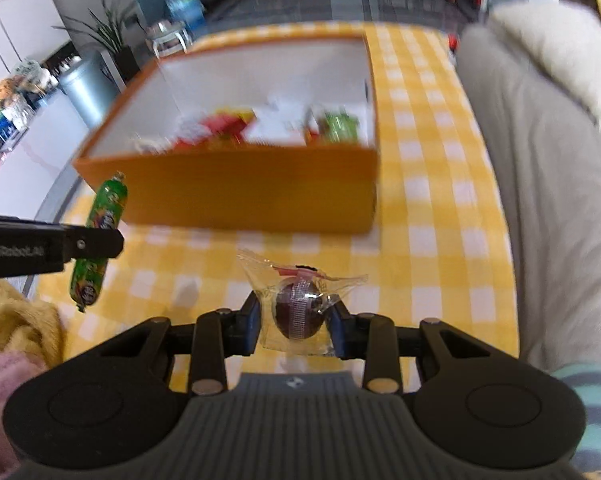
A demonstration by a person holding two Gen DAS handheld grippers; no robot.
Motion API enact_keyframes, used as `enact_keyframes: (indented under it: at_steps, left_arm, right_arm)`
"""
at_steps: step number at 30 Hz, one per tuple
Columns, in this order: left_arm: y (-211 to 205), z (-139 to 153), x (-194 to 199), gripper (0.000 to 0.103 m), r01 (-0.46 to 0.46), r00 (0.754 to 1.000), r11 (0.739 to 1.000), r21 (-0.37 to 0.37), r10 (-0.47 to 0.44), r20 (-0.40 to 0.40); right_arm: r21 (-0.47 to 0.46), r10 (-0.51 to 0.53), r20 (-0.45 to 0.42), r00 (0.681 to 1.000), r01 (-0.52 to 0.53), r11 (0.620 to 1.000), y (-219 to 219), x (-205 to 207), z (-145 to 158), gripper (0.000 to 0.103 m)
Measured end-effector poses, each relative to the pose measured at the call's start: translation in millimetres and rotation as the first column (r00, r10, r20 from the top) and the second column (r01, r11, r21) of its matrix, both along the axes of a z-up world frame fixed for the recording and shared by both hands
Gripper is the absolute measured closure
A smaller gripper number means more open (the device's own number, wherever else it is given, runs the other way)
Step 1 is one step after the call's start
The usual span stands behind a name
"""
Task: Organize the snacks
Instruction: 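Carry the green sausage and the wrapped candy over the orange box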
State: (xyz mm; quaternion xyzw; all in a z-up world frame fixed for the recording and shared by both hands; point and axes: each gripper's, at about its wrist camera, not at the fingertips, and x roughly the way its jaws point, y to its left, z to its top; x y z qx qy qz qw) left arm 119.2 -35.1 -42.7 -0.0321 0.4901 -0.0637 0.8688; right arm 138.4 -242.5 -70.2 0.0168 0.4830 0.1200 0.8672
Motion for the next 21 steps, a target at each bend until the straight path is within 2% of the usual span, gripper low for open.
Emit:
enact_keyframes:
  at_steps: [6, 11, 21]
  left_arm:
    - [15, 35, -9, 0.078, -0.025, 0.994, 1.0, 0.003, 0.025, 0.105]
    - [26, 60, -8, 0.078, -0.056, 0.98, 0.998, 0.021, 0.051, 0.19]
    - [37, 99, 22, 0.078, -0.083, 0.952, 0.997, 0.007, 0.077, 0.296]
  right_arm:
    - [-0.007, 0.034, 0.145, 0.989, -0.034, 0.999, 21, -10, 54, 0.071]
    - [-0.02, 0.068, 0.248, 0.966, -0.065, 0.998, 38, -13, 91, 0.071]
    - [-0.028, 0.09, 0.401, 0.912, -0.086, 0.996, 61, 14, 150, 0.072]
